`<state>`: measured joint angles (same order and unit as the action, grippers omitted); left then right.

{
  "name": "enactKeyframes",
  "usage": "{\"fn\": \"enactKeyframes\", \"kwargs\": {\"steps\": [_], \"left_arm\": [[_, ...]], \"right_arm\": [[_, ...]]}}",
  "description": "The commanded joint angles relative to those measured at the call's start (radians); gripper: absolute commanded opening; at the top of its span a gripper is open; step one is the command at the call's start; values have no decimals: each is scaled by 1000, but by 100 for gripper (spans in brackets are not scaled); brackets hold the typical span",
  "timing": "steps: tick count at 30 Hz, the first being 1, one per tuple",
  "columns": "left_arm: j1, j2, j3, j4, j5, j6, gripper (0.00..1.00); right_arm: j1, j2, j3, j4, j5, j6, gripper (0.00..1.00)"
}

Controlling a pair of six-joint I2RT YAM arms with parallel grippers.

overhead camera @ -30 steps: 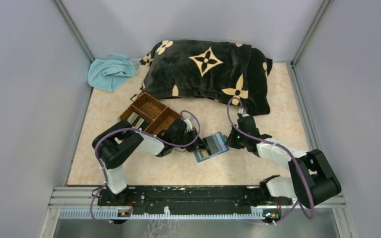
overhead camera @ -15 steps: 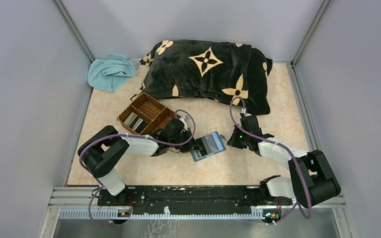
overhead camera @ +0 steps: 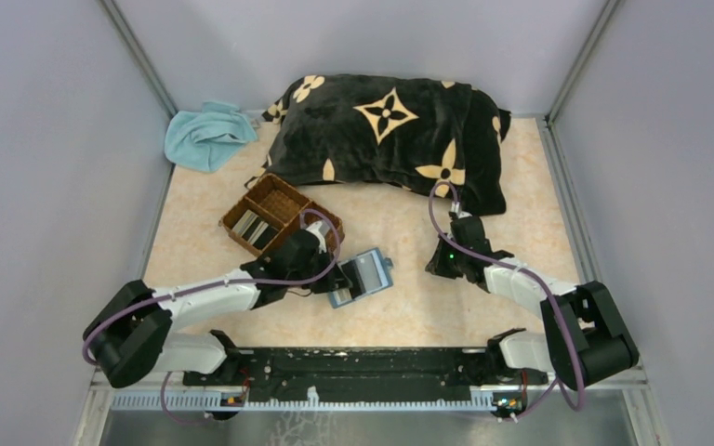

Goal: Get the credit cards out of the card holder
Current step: Remove the credit card from the card holder, then place the credit card in the storage box.

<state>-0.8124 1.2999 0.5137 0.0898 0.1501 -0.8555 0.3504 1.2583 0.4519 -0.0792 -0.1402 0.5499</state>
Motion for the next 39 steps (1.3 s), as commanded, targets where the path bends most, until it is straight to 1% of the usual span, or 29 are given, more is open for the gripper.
{"fn": "enactKeyframes", "kwargs": {"steps": [1, 4, 8, 10, 14, 18, 21, 23, 26, 27, 28, 29, 32, 34, 38, 39], "left_arm": [[5, -50, 62, -127, -56, 76, 0], [4, -43, 97, -189, -75, 92, 0], [4, -1, 130, -314, -133, 99, 0], [4, -39, 97, -275, -127, 100, 0], [4, -197, 33, -152, -86, 113, 0], [4, -316, 24, -42, -31, 147, 0], [6, -345, 59, -9, 16, 158, 0], [7, -336, 95, 13, 72, 164, 0], [14, -301, 115, 59, 172, 148, 0], [18, -295, 105, 103, 213, 139, 0], [22, -292, 92, 155, 261, 124, 0], [29, -289, 78, 211, 306, 101, 0], [45, -277, 40, 351, 398, 40, 0], [47, -271, 25, 399, 421, 18, 0], [52, -265, -13, 537, 472, -37, 0], [52, -259, -14, 544, 473, -43, 0]], "right_arm": [[-11, -8, -8, -39, 31, -38, 0], [-11, -15, -3, -44, 30, -41, 0], [-11, -14, 3, -53, 33, -47, 0], [-11, -20, 2, -55, 31, -49, 0], [-11, -80, -6, -42, -22, -61, 0], [-11, -211, -7, 1, -162, -65, 0], [-11, -333, -16, 86, -301, -39, 0], [-11, -420, -29, 182, -398, 0, 10], [-11, -525, -32, 275, -497, 60, 39], [-11, -540, -27, 298, -529, 77, 46], [-11, -544, -21, 317, -558, 91, 51], [-11, -542, -13, 338, -589, 102, 54], [-11, -526, -11, 417, -669, 147, 58], [-10, -525, -14, 470, -692, 175, 59], [-5, -516, -4, 462, -714, 158, 63], [1, -517, -6, 473, -720, 161, 64]]}}
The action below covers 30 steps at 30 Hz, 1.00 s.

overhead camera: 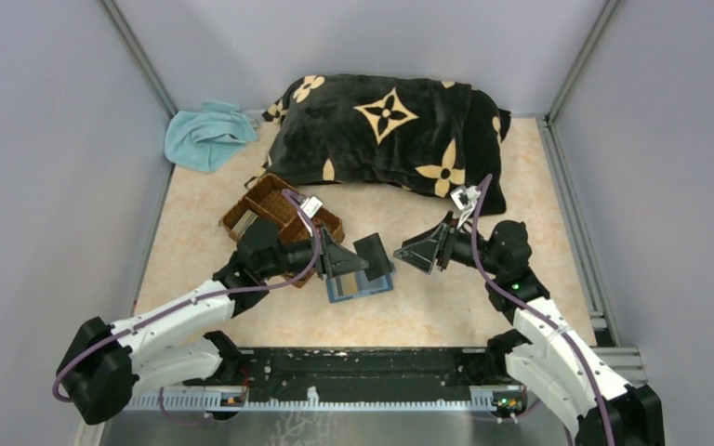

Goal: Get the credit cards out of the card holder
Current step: Place the credit card in the storage box.

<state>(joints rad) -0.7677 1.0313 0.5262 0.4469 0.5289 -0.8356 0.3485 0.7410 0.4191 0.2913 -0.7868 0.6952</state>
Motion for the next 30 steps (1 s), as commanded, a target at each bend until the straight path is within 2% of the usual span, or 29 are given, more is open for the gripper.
{"fn": "enactKeyframes", "kwargs": {"steps": [1, 6, 8, 12, 15, 16, 18, 19, 23, 25, 30], "left_arm": [[7, 19, -23, 180, 95, -59, 0], [8, 61, -38, 266, 103, -79, 0], [10, 84, -32, 299, 109, -86, 0], [11, 104, -18, 332, 106, -90, 0], [17, 102, -13, 312, 89, -75, 0], [18, 101, -8, 289, 82, -60, 0], [19, 95, 3, 221, 61, -22, 0], [20, 87, 10, 190, 53, 2, 5], [24, 29, 26, 65, 8, 81, 44], [29, 1, 43, 17, 8, 123, 52], [45, -27, 147, -236, 40, 304, 58]], "right_arm": [[11, -1, 26, 114, -76, 22, 64], [110, 23, 50, 48, -17, -50, 65], [162, 39, 46, 50, 7, -59, 61], [179, 40, 23, 78, 20, -40, 36], [179, 12, 23, 42, 53, -47, 6], [179, -2, 25, 20, 72, -53, 0], [179, -24, 22, -2, 95, -61, 0], [179, -30, 25, -17, 102, -67, 0], [179, -25, 43, -87, 90, -110, 0], [179, -9, 52, -114, 61, -131, 0], [179, 89, 116, -239, -76, -224, 0]]}}
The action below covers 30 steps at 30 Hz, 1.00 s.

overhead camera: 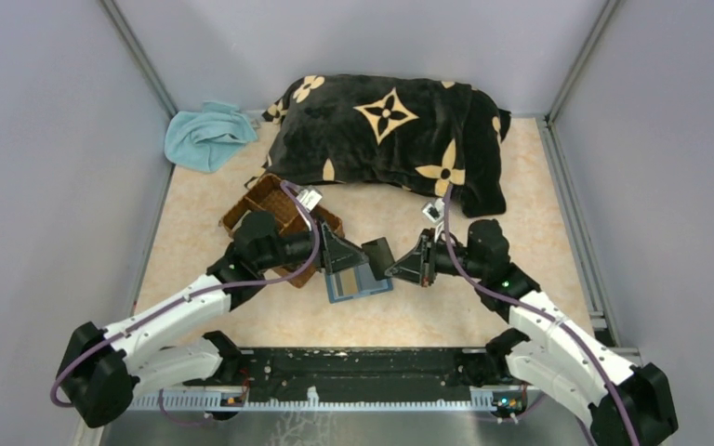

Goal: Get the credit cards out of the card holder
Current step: Place the credit card in the storage box.

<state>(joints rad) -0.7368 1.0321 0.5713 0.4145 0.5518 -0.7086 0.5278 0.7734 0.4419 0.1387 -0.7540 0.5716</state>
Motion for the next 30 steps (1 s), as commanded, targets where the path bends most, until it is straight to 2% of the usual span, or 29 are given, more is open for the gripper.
{"fn": "enactKeyframes", "kwargs": {"steps": [1, 3, 7, 11, 13, 15, 17, 19, 21, 22, 23, 24, 26, 28, 29, 30], "left_arm": [[16, -24, 127, -245, 23, 205, 59], [19, -10, 158, -312, 40, 256, 61], [19, 22, 186, -383, 90, 308, 63], [20, 19, 170, -399, 69, 321, 61], [20, 12, 159, -396, 81, 322, 49], [20, 5, 149, -388, 95, 318, 27], [20, 3, 139, -383, 106, 313, 9], [20, 3, 129, -375, 132, 314, 2], [20, 6, 117, -362, 161, 311, 1], [20, 6, 109, -357, 165, 308, 6], [20, 8, 103, -357, 164, 307, 17], [20, 7, 99, -360, 152, 308, 33], [20, -9, 98, -381, 78, 305, 55], [21, -47, 88, -397, -99, 278, 73], [22, -61, 93, -422, -253, 265, 80], [23, -61, 111, -470, -333, 252, 84]], "right_arm": [[2, 76, 105, -109, -129, -117, 0], [28, 100, 110, -85, -173, -110, 0], [106, 121, 142, -153, -132, -165, 0], [121, 111, 143, -173, -104, -171, 0], [121, 101, 146, -179, -96, -168, 0], [121, 102, 151, -185, -89, -171, 0], [122, 113, 156, -192, -82, -175, 0], [122, 127, 161, -191, -87, -176, 0], [121, 136, 164, -187, -92, -175, 0], [121, 137, 165, -186, -93, -173, 0], [121, 137, 168, -185, -92, -173, 0], [122, 135, 171, -189, -86, -174, 0], [122, 127, 177, -202, -43, -176, 0], [121, 114, 185, -235, 50, -177, 0], [121, 106, 190, -251, 124, -174, 0], [121, 99, 195, -270, 164, -172, 0]]}}
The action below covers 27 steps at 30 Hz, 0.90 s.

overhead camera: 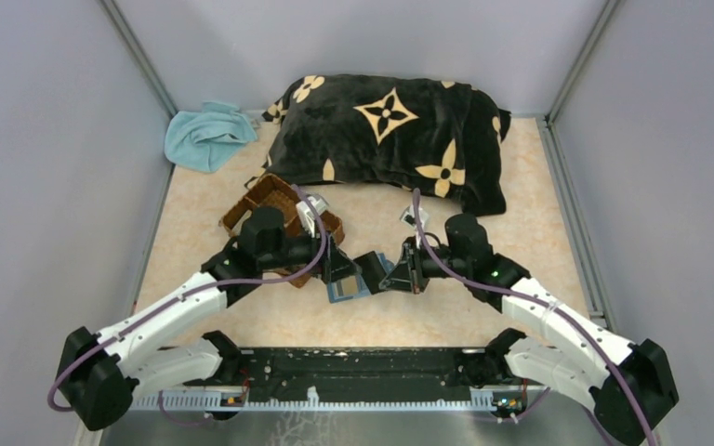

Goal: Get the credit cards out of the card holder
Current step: Place the credit card in the storage box.

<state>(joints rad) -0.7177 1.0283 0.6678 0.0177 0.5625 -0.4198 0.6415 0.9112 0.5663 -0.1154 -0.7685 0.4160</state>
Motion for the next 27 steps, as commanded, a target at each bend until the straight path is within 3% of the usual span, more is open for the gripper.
{"fn": "enactKeyframes", "kwargs": {"steps": [1, 2, 4, 8, 12, 19, 22, 27], "left_arm": [[4, -45, 43, -132, -472, -54, 84], [4, -22, 73, -193, -603, -62, 85], [5, 35, 116, -240, -711, -49, 85], [12, 212, 232, -323, -822, -31, 82], [57, 373, 380, -481, -961, -176, 77], [190, 409, 367, -501, -992, -465, 80], [264, 398, 319, -462, -931, -520, 80], [304, 402, 294, -449, -957, -553, 70]], "right_arm": [[7, -47, 77, -34, 253, -13, 0], [9, -53, 82, -47, 295, -11, 0], [7, -62, 90, -66, 354, -10, 0], [8, -61, 106, -99, 407, -6, 0], [8, -56, 96, -127, 435, -5, 0], [7, -83, 47, -126, 444, 4, 0], [8, -82, 31, -119, 443, 6, 0], [7, -53, 14, -97, 439, 7, 0]]}}
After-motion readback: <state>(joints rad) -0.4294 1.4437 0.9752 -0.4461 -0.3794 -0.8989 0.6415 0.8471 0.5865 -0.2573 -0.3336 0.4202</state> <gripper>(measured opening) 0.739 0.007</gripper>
